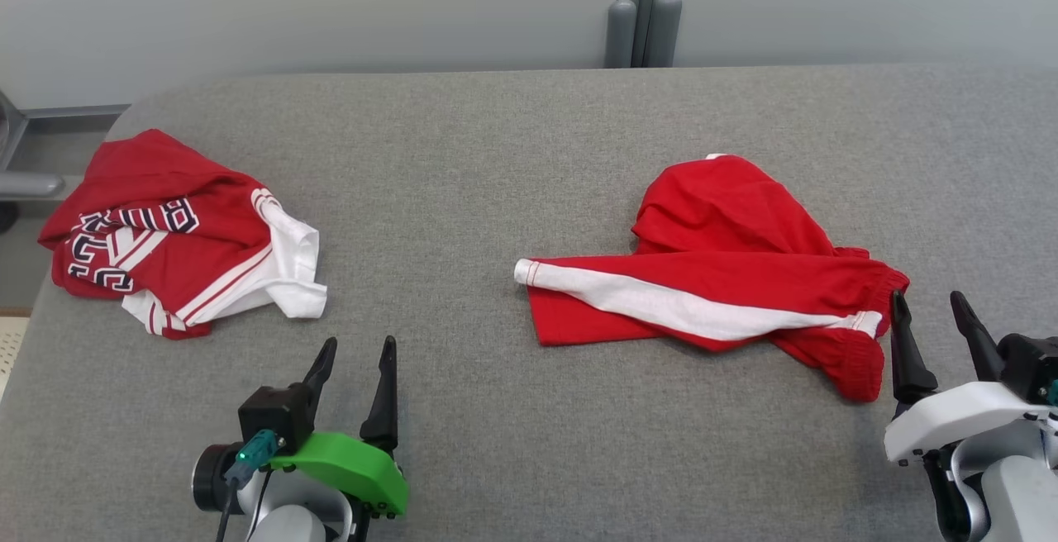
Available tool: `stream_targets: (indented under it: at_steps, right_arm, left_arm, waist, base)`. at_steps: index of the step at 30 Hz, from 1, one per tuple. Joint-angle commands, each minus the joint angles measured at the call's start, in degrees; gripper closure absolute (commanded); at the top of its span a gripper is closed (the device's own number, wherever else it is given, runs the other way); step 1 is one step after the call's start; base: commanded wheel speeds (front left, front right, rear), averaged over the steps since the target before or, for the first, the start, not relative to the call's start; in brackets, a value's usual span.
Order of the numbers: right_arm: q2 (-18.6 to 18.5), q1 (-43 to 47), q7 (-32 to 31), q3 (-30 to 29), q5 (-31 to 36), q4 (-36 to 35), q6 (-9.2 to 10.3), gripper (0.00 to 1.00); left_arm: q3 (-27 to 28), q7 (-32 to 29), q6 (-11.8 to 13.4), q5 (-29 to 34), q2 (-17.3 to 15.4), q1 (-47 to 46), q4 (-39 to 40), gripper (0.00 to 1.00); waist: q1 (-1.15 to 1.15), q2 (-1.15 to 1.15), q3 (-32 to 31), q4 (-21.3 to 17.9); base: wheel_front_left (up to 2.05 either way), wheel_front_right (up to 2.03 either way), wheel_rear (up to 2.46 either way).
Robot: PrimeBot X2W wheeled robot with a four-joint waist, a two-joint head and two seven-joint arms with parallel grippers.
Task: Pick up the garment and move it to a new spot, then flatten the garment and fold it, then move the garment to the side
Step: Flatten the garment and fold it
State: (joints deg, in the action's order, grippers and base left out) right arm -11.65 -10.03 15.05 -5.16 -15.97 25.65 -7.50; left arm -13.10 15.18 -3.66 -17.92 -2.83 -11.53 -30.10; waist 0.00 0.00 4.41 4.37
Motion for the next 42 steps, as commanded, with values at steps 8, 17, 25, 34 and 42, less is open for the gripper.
stream_targets:
  at_steps: [8,17,25,34,42]
  right_arm:
    - [3.2,5.6,0.2,0.5,4.9,-8.2,0.02,0.00]
    - [6.2,10.0,0.2,-1.7,6.3,-12.4,0.02,0.00]
    - [7.5,12.4,0.2,-2.3,7.1,-13.8,0.02,0.00]
    - [7.9,12.1,0.2,-2.1,7.7,-13.9,0.02,0.00]
    - [7.6,11.2,0.2,-1.0,8.2,-13.5,0.02,0.00]
  left_arm:
    - [4.4,-0.1,0.8,3.7,-0.1,6.0,6.2,0.00]
    - [7.1,-0.1,0.4,6.9,-0.1,10.7,12.0,0.00]
    - [7.3,-0.1,0.0,8.6,-0.1,13.3,14.4,0.00]
    - [6.7,-0.1,0.1,9.6,-0.1,13.7,15.0,0.00]
    - [6.3,-0.1,-0.5,10.1,-0.1,12.1,14.2,0.00]
  waist:
    - [0.00,0.00,-4.2,-0.4]
    - [0.00,0.00,-6.5,-0.1]
    - [0.00,0.00,-7.1,-0.1]
    - [0.00,0.00,-7.3,-0.2]
    - [0.00,0.00,-6.6,-0.7]
  base:
    - [0.00,0.00,0.00]
    - [0.00,0.00,0.00]
    - [0.00,0.00,0.00]
    - [0.00,0.00,0.00]
    - [0.00,0.00,0.00]
